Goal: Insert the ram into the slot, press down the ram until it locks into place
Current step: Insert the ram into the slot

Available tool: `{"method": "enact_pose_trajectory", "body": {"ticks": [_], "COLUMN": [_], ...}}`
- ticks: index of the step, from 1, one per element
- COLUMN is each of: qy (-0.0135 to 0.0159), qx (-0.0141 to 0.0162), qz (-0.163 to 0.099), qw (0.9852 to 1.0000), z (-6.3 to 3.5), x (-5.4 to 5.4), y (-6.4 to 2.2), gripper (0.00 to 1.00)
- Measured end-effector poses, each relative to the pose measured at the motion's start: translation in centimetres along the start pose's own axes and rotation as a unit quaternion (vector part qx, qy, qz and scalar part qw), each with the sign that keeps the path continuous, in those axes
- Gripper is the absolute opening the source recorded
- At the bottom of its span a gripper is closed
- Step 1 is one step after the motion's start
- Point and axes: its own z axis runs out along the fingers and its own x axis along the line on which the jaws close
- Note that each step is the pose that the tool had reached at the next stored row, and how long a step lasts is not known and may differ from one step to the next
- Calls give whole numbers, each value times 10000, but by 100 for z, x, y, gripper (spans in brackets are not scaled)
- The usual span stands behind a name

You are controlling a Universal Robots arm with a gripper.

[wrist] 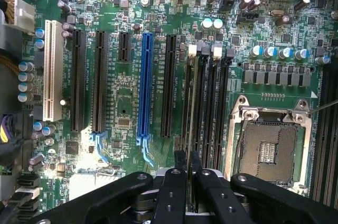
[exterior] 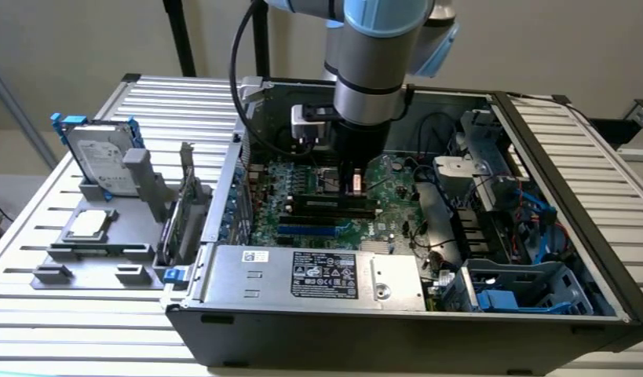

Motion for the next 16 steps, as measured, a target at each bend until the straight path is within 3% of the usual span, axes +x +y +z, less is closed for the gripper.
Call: {"method": "enact_pose_trajectory", "body": {"ticks": [3, 9, 16], "qy": [6, 28, 95], "qx": [18, 26, 23], "qz": [0, 0, 1], "qw": [10000, 10000, 10000], "z": [4, 12, 19], "x": [-5, -27, -30], "y": [23, 24, 25], "gripper": [14, 14, 14]}}
